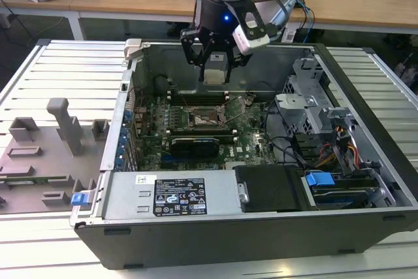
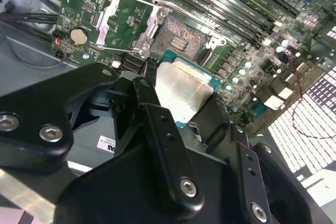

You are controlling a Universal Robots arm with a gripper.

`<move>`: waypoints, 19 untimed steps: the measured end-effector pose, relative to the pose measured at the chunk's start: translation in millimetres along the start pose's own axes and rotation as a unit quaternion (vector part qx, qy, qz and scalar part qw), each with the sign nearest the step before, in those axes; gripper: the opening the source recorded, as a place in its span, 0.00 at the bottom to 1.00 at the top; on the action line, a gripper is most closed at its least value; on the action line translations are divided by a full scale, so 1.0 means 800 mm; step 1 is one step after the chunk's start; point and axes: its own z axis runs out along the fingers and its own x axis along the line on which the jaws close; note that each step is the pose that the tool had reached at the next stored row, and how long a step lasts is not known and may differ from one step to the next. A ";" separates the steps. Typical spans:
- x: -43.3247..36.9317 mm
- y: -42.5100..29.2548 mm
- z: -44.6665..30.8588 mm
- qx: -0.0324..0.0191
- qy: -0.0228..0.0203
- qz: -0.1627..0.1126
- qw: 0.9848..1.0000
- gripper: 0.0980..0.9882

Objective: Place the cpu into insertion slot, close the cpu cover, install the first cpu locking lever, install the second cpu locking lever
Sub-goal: 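Place the cpu into insertion slot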

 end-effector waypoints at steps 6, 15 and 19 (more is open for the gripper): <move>0.000 -0.0012 0.0199 0.000 0.000 0.000 1.000 0.50; 0.000 -0.0016 0.0487 0.000 0.000 0.000 1.000 0.50; 0.001 -0.0019 0.0542 0.000 0.000 0.000 1.000 0.50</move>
